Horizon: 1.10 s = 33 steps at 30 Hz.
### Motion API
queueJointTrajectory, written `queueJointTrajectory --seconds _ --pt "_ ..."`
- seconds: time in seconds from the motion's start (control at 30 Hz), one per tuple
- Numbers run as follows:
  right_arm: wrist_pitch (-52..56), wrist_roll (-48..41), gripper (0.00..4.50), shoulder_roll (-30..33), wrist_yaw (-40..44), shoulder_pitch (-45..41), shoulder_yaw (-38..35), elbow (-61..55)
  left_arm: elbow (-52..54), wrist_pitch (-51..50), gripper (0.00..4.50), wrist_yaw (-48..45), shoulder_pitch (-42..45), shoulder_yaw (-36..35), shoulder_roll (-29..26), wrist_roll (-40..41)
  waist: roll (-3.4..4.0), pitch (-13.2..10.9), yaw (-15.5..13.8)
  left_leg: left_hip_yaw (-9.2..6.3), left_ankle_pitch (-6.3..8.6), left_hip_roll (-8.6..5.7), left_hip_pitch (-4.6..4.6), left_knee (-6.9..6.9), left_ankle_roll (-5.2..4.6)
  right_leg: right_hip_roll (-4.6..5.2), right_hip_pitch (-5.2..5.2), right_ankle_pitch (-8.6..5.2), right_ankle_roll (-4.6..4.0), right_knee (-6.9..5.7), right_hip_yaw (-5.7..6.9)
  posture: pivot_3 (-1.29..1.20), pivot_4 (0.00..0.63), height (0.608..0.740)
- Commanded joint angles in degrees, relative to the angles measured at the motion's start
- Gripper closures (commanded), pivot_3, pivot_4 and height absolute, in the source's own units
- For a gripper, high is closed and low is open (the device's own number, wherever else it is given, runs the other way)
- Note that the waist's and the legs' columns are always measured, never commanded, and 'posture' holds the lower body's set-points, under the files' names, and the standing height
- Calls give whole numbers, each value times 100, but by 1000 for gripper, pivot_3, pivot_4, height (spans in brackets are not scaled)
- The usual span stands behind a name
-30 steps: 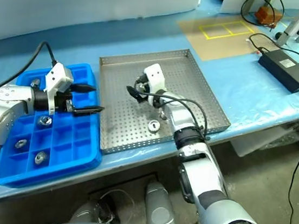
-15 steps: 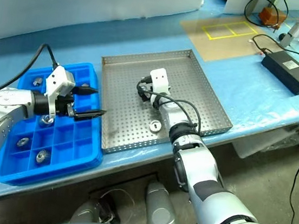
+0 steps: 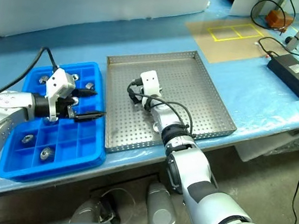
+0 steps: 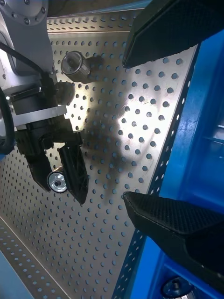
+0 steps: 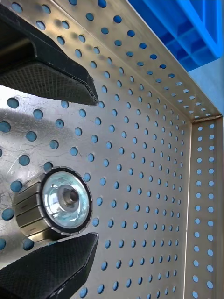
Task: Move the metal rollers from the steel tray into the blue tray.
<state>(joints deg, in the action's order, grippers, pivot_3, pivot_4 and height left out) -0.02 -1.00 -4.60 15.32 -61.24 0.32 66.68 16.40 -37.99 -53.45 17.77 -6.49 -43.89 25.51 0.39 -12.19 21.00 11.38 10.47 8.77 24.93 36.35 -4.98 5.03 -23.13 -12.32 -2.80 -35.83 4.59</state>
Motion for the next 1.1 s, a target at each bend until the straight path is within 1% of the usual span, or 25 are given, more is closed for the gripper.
queueJointTrajectory --seconds 0.03,0.2,0.27,0.33,0.47,0.57,0.6,0.63,0.87,0.97,1.1 --pt "-111 43 0 -38 25 -109 4 -112 212 34 33 42 18 -52 -84 63 0 0 2 0 0 0 -1 0 0 0 1 0 0 0 0 -604 150 740" --pt "-141 102 0 -72 26 -59 37 -173 198 46 33 68 36 -10 -64 52 0 0 4 0 0 1 -3 0 1 0 0 0 0 -3 0 -606 150 740" --pt "-157 143 405 -82 -30 -34 54 -183 178 54 0 81 44 9 -50 40 0 0 5 0 0 0 -2 0 1 0 0 0 0 -2 0 -606 150 740" --pt "-143 149 952 -85 -30 -25 50 -191 179 60 0 96 39 20 -47 39 0 0 5 0 0 0 -2 0 1 0 0 0 0 -2 0 -607 150 740" --pt "-126 181 2370 -56 -99 -18 45 -232 177 84 0 126 28 30 -43 36 0 0 5 0 0 0 -2 0 1 0 0 0 0 -2 0 -608 150 740" --pt "-70 122 3443 -55 12 -3 -2 -249 165 98 0 147 35 33 -42 35 0 0 6 0 0 0 -2 0 1 0 0 0 0 -2 0 -608 150 740" --pt "-68 117 3682 -57 62 17 5 -279 158 104 0 148 38 35 -42 33 0 0 6 0 0 1 -3 0 1 0 1 0 0 -2 0 -608 150 740" --pt "-68 119 3775 -59 91 29 12 -301 152 108 0 147 42 36 -43 32 0 0 6 0 0 0 -3 0 1 0 1 0 0 -2 0 -608 150 740" --pt "3 73 3776 -82 163 90 -24 -549 86 152 0 146 62 40 -51 0 0 0 6 0 0 0 -3 0 1 0 2 0 0 -2 0 -611 150 740" --pt "180 -36 3777 -60 358 55 -64 -709 121 159 0 179 82 -9 -39 29 0 0 5 0 0 0 -3 0 0 0 1 0 0 -2 0 -610 150 740" --pt "526 -230 3777 57 1160 153 62 -1663 290 83 0 218 44 -200 -116 149 1 -1 -6 0 0 0 -1 0 0 0 1 0 0 -2 0 -603 150 740"
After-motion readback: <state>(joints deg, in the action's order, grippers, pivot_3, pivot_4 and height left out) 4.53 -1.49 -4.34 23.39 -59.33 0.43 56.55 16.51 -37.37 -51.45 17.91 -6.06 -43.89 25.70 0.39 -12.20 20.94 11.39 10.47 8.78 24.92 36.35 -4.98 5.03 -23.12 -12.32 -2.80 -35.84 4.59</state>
